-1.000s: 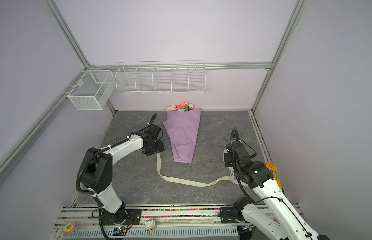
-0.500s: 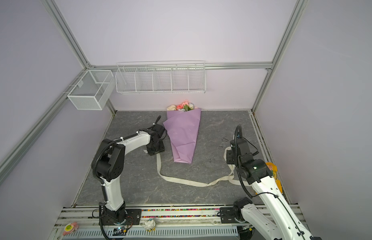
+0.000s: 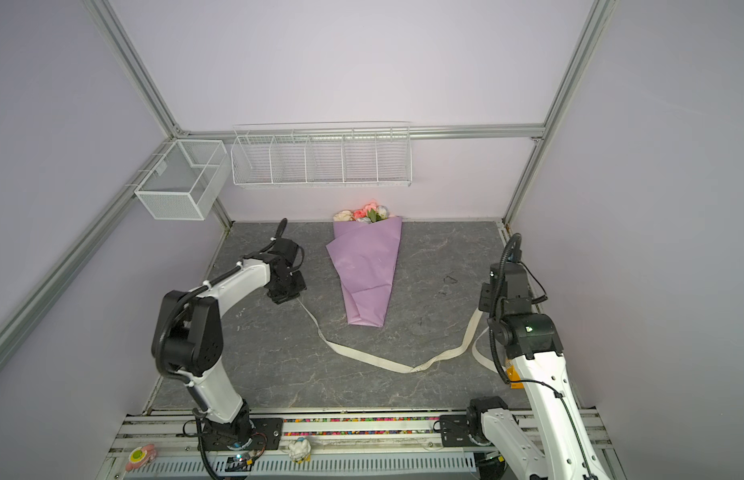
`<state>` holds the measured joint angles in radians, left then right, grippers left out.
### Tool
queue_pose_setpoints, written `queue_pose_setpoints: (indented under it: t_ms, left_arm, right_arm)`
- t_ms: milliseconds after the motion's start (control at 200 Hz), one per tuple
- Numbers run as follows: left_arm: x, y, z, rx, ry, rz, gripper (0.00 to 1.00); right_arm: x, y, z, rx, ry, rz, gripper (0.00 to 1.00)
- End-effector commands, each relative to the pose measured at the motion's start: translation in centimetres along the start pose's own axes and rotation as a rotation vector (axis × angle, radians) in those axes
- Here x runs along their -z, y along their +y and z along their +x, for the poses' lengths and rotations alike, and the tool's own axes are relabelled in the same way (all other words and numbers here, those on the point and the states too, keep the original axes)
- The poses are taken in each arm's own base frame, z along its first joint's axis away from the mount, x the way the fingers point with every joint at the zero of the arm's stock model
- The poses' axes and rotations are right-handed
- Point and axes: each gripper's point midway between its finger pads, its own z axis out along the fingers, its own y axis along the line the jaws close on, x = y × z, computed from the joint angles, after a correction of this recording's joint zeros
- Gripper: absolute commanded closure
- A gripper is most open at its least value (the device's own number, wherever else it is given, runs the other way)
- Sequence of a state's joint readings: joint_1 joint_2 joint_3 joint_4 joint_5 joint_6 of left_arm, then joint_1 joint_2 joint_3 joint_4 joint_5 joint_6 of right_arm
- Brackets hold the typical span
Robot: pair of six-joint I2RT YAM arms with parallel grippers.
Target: Tie the bouquet of fake flowers
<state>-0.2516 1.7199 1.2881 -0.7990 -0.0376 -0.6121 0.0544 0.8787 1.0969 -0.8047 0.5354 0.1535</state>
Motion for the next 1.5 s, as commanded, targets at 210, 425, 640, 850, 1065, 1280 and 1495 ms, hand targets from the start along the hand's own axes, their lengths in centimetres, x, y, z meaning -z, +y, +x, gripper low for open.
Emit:
queue_pose_setpoints:
  t_ms: [210,425,640,850,1065,1280,1495]
  left_arm:
    - [14.3,4.9,-5.7,0.158,-0.324,0.277,1.0]
    - [16.1,3.4,-5.2,0.175,-0.334,0.396,1.0]
    - [12.7,5.7,-1.8,0.186,-0.257,0.304,1.0]
    - [14.2,10.3,-0.5,0.222,-0.299,0.134,1.0]
    - [17.7,3.7,0.0,0.179,-0.265,0.523,1.0]
    - [19.1,-6.0,2.9,0.054,-0.168,0.706,1.0]
    - [20.2,-11.0,4.5,-0.048,-0.149,0.743,1.0]
  right_arm:
    - [3.0,-10.2,-9.2,-0.002,-0.288,0.366,0.94]
    - [-1.0,-11.1,-10.5,0.107,-0.209,0.47,0.94]
    - [-8.5,-3.7,-0.6,0.039,0.047,0.105,0.88]
    - [-9.6,1.6,2.3,0.022,0.136,-0.056,0.9]
    - [-6.4,-5.5,-9.0,-0.002,-0.133,0.19,0.9]
    - [-5.2,-11.4,-15.9,-0.011,-0.288,0.389,0.9]
    - [-4.2,-17.0,-18.0,-0.072,-0.348,0.552,0.91]
